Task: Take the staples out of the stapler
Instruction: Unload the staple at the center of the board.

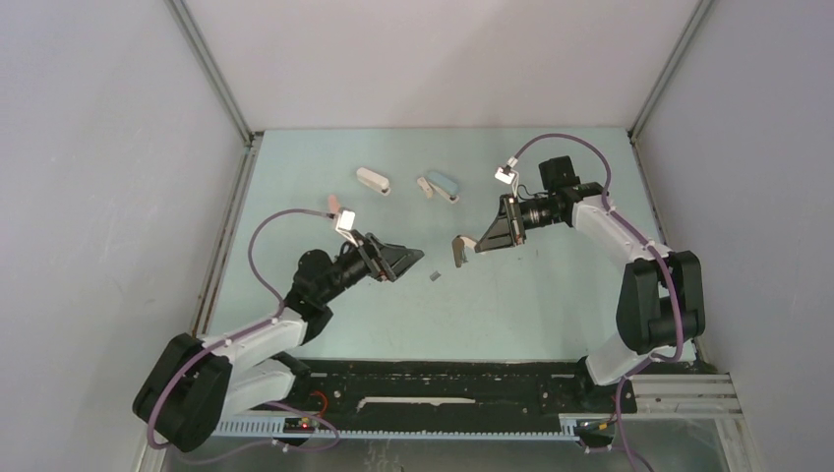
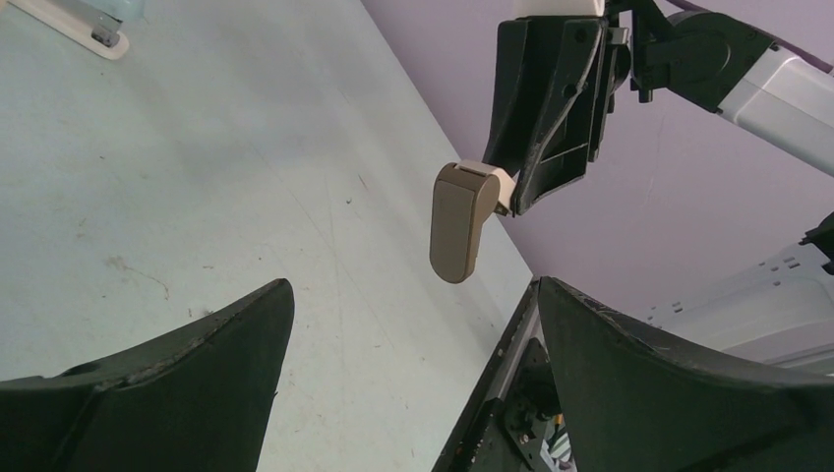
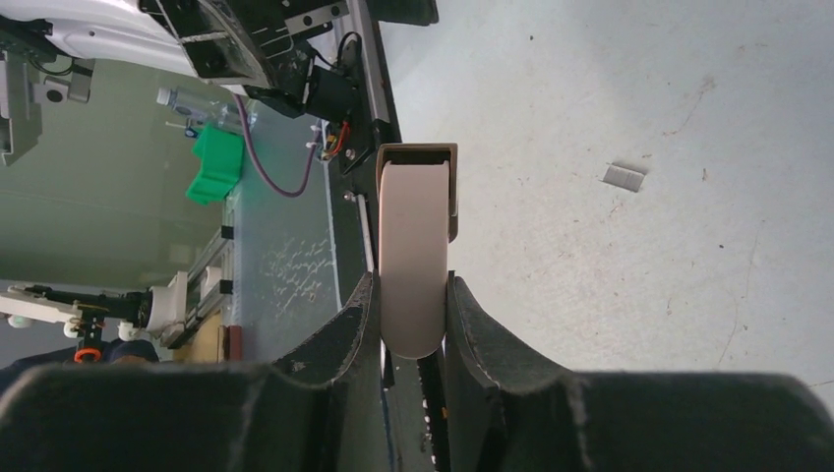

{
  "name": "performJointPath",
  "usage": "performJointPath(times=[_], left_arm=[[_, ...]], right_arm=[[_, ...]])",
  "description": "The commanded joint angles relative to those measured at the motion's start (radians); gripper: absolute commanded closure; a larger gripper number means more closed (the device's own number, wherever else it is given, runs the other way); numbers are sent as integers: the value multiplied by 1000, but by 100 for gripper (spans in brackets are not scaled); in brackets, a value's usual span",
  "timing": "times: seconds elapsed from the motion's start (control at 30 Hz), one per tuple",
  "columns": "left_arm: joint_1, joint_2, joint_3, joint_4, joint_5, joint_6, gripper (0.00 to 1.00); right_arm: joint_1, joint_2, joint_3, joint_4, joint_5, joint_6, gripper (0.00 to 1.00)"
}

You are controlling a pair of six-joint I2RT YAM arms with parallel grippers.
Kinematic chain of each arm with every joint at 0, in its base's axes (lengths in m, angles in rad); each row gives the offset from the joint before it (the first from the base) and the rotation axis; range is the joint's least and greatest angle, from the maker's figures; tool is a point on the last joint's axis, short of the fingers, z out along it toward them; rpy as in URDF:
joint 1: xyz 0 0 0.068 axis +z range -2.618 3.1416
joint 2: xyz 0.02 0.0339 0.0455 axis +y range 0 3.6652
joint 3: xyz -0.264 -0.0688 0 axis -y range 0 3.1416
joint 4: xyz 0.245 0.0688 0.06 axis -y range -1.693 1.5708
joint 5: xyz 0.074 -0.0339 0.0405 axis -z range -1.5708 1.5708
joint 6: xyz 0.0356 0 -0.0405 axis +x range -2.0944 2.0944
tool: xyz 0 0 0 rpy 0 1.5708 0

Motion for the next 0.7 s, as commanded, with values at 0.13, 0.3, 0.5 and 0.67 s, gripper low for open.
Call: performJointPath(times=[0.13, 0.3, 0.5, 0.67], left_arm=[[-41, 84, 39, 97, -10, -16, 0], [-66, 153, 76, 136, -8, -28, 0], [-108, 259, 111, 266, 30, -65, 0], [-125, 330, 128, 383, 77, -104, 6]], right_arm=[[11, 2, -2, 13, -64, 9, 100], [10, 1, -2, 13, -79, 10, 100], [12, 3, -1, 13, -88, 10, 100], [15, 5, -2, 14, -92, 11, 100]])
